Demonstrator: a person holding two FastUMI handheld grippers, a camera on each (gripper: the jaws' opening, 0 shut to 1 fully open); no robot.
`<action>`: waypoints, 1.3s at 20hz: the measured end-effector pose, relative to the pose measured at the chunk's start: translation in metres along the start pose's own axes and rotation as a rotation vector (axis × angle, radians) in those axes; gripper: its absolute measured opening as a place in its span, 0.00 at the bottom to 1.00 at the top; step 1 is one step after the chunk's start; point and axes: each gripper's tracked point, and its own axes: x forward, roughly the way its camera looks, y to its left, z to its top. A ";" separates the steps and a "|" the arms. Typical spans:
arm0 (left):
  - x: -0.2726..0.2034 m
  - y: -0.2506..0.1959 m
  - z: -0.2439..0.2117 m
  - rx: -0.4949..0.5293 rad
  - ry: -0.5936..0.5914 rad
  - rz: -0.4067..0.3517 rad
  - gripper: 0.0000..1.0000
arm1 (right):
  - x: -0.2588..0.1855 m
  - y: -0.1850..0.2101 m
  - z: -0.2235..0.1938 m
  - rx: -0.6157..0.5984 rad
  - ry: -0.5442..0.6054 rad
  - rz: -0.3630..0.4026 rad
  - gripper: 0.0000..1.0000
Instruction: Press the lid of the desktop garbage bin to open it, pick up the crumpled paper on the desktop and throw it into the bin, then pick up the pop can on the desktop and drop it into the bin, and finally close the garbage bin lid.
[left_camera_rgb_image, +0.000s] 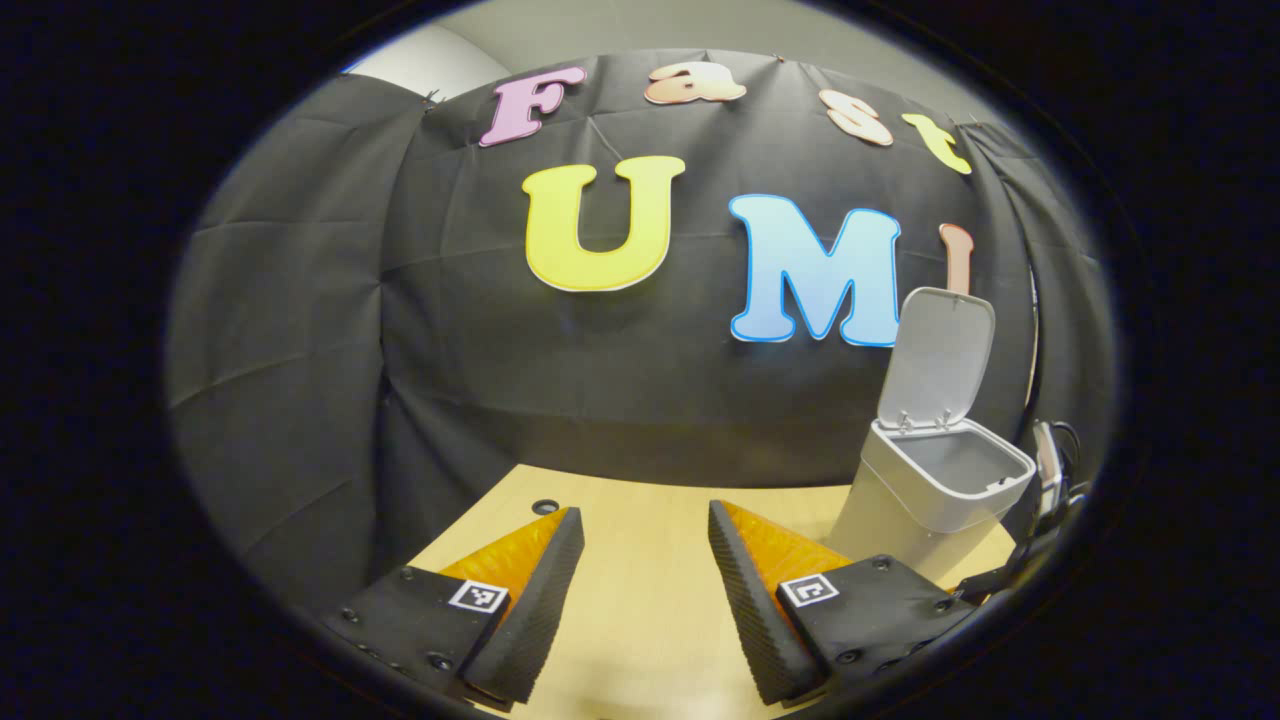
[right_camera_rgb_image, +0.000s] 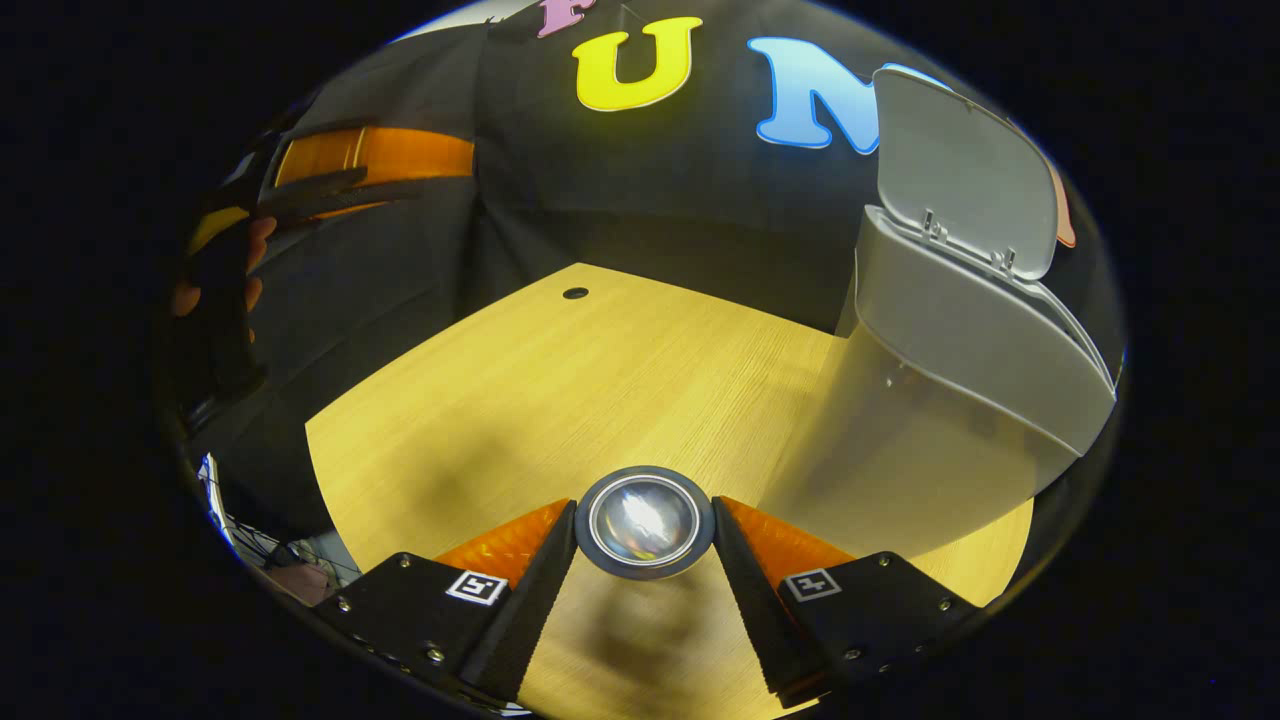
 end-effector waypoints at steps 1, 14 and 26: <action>-0.001 0.000 0.001 0.003 0.000 -0.002 0.87 | -0.003 0.001 0.008 0.004 -0.018 0.002 0.85; 0.007 -0.006 0.002 0.014 0.017 -0.018 0.87 | -0.051 -0.013 0.116 0.045 -0.261 -0.006 0.83; 0.014 -0.010 -0.009 0.002 0.032 -0.032 0.87 | -0.116 -0.098 0.206 0.161 -0.512 -0.142 0.83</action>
